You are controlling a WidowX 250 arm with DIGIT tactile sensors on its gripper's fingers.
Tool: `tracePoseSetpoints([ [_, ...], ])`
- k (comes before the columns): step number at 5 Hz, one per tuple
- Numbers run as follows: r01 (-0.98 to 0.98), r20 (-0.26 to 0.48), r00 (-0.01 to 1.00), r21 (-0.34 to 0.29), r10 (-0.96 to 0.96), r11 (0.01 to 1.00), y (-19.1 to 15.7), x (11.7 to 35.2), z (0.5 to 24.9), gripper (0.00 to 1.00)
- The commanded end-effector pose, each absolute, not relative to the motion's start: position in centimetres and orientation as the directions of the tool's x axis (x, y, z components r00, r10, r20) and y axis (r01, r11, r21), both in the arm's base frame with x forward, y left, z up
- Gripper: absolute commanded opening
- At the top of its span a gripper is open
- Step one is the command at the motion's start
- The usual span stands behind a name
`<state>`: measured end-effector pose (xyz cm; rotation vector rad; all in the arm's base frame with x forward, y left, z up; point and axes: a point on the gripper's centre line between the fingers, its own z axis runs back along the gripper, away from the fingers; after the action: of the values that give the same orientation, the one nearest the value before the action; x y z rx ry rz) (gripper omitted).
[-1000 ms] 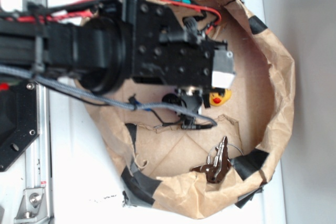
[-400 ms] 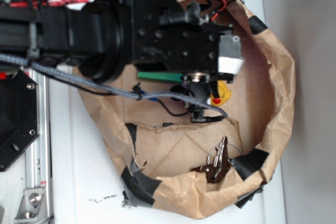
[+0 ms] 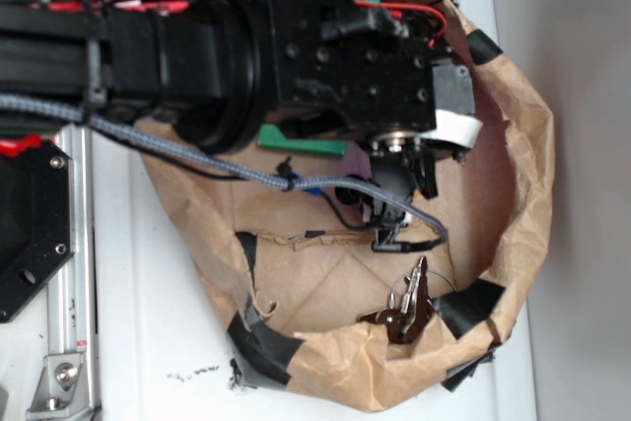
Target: Grab the yellow duck.
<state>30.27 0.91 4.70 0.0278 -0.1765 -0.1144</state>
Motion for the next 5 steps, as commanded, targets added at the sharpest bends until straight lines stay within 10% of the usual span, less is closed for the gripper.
tracePoseSetpoints([
  [1, 0.105, 0.232, 0.966, 0.038, -0.111, 0.994, 0.8, 31.9, 5.6, 1.00],
  [2, 0.139, 0.204, 0.968, 0.048, -0.146, 0.989, -0.3, 32.5, 3.9, 1.00],
  [3, 0.140, 0.194, 0.970, 0.047, -0.146, 0.989, -1.5, 31.9, 2.8, 0.00],
  [5, 0.111, 0.246, 0.961, 0.082, -0.128, 0.991, -1.0, 31.1, 6.6, 0.00],
])
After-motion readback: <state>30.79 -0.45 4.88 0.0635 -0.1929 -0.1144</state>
